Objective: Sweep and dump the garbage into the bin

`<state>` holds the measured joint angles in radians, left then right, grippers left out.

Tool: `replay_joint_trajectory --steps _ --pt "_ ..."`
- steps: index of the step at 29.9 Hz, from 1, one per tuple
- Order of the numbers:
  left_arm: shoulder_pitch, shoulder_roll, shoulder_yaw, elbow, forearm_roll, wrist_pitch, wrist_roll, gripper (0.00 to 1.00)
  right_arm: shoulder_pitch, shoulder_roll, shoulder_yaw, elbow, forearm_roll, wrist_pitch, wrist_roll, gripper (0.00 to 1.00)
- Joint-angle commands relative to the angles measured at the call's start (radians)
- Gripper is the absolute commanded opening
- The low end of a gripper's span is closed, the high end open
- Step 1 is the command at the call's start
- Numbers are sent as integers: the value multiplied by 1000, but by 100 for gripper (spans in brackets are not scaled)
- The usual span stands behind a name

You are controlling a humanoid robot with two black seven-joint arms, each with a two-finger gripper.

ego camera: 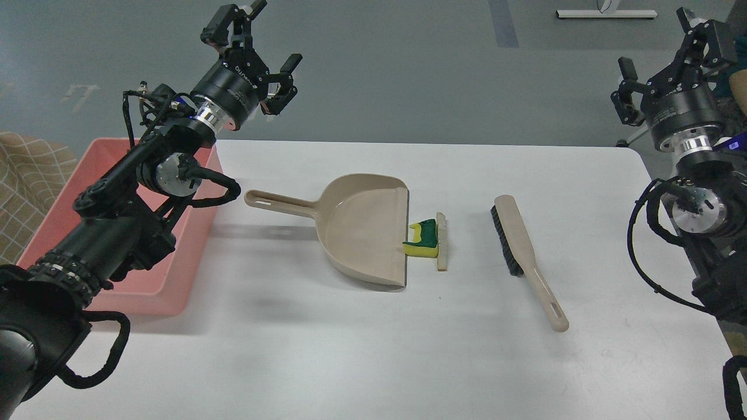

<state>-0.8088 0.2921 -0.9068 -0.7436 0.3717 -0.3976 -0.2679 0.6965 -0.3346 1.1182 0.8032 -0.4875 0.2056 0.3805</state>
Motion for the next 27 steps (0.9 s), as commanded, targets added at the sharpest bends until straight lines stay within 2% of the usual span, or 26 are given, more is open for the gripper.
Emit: replay_joint_trajectory --steps 1,27 --pt "10 12 5 -36 12 6 3 98 0 0 -1 5 0 0 0 100" --pt "36 42 14 -120 94 43 6 98 0 -17 -17 8 -3 0 0 100"
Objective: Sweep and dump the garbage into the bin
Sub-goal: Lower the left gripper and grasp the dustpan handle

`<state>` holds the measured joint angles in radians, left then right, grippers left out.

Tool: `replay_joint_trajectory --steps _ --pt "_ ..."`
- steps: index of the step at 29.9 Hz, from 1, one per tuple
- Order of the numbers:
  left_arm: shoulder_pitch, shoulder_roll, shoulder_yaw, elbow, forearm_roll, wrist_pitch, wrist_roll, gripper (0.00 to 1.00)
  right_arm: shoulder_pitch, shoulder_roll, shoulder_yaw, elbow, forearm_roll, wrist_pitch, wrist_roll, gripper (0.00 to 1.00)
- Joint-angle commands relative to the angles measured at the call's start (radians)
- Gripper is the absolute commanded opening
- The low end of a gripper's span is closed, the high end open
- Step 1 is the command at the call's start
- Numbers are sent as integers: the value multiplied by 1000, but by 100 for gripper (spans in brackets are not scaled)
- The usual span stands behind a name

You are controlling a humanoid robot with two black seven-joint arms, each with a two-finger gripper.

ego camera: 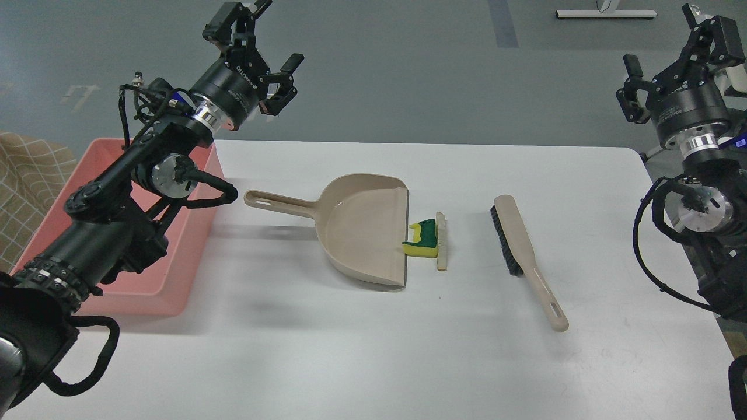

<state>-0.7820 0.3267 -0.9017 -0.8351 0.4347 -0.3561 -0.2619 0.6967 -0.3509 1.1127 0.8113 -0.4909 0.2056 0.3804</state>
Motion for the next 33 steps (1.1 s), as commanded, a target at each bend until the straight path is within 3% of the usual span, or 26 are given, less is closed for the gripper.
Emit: replay_joint_trajectory --steps 1,6,9,16,22,28,33 --pt "15 15 14 -47 48 2 0 98 0 0 -13 0 0 0 0 100" --pt "98 103 24 -269 214 52 1 98 6 0 -13 0 0 0 0 100" --pt "188 210 24 -485 307 130 16 98 12 0 -14 0 0 0 0 100" --pt "380 350 23 -719 510 259 64 98 12 1 -16 -1 0 0 0 100" --pt "561 336 24 -768 642 439 63 98 4 1 -17 -1 -1 0 0 100" --pt "664 299 40 -766 771 526 63 98 3 1 -17 -1 -1 0 0 100" --pt "672 276 110 -736 802 572 72 98 -2 3 -17 -1 -1 0 0 100"
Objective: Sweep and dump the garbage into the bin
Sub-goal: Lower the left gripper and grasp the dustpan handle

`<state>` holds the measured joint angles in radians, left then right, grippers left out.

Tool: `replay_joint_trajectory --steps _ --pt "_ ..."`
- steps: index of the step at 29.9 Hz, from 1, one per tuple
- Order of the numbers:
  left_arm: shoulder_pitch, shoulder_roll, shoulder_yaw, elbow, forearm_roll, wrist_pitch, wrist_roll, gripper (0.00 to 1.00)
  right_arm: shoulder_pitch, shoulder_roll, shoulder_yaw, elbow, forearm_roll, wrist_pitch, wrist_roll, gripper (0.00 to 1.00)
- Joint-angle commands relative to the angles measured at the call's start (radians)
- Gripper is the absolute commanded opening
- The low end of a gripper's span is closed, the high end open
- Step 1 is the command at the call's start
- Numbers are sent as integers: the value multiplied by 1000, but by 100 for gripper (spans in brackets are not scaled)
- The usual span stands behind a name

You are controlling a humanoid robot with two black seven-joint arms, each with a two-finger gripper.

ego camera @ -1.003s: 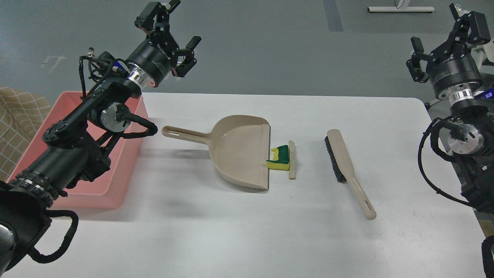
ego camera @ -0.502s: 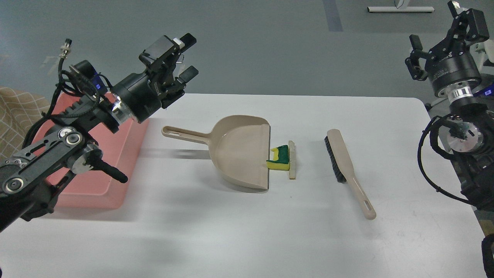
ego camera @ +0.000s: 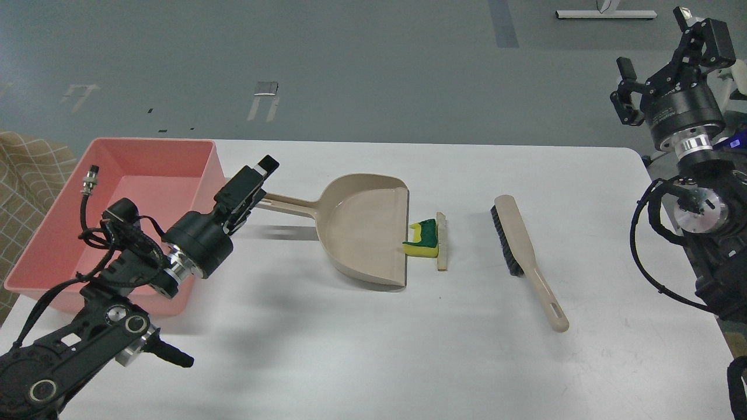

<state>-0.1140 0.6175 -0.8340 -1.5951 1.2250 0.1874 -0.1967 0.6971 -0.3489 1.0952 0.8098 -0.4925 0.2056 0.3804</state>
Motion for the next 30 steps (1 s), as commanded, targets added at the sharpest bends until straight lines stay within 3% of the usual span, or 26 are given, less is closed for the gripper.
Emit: replay_joint_trajectory --steps 1,15,30 --pt "4 -30 65 42 11 49 17 98 -2 2 0 0 0 0 0 100" --pt "-110 -200 78 297 -5 104 69 98 -2 -1 0 8 0 0 0 100" --pt "-157 -286 72 446 -18 113 56 98 -7 1 0 11 0 0 2 100"
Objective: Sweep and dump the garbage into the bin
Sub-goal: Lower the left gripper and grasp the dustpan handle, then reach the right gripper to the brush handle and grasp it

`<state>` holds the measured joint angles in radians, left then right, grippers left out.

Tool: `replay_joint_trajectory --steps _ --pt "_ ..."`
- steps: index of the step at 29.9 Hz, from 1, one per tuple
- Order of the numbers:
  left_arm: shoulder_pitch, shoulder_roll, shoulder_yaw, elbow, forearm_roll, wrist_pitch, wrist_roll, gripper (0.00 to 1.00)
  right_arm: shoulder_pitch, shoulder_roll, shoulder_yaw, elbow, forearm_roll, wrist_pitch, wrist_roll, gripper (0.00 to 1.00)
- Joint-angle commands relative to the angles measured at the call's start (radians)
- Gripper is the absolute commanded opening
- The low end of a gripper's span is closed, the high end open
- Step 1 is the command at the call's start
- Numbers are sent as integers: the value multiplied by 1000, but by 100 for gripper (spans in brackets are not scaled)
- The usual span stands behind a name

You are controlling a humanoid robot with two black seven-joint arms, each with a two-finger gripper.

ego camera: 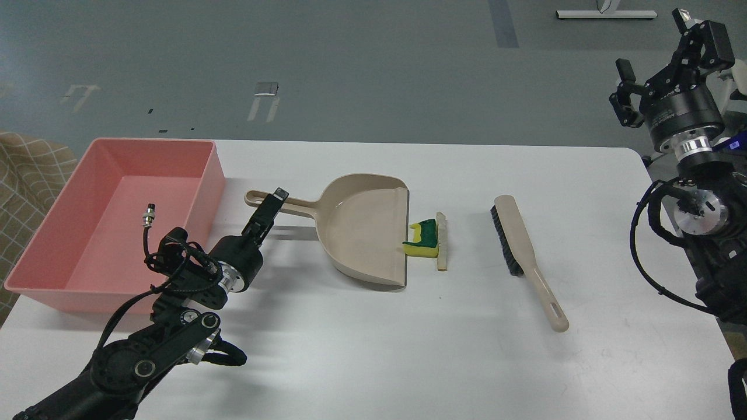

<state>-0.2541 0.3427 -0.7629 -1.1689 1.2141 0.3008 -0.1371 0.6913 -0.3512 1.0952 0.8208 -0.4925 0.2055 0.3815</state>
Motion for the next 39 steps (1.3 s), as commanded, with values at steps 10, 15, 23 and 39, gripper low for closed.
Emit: replay_joint_trajectory --steps 10,15,23,39 --pt "-45 -36 7 46 -24 35 -7 82 1 1 0 1 0 0 0 100" --pt "-45 -42 8 46 -24 27 -7 38 1 0 0 4 0 -2 0 100" --pt "-51 -41 13 46 -24 6 -6 0 1 -5 0 21 -5 -2 0 100" --pt "-62 -42 11 46 -24 -5 -6 0 11 -438 -407 326 -233 -2 -64 100"
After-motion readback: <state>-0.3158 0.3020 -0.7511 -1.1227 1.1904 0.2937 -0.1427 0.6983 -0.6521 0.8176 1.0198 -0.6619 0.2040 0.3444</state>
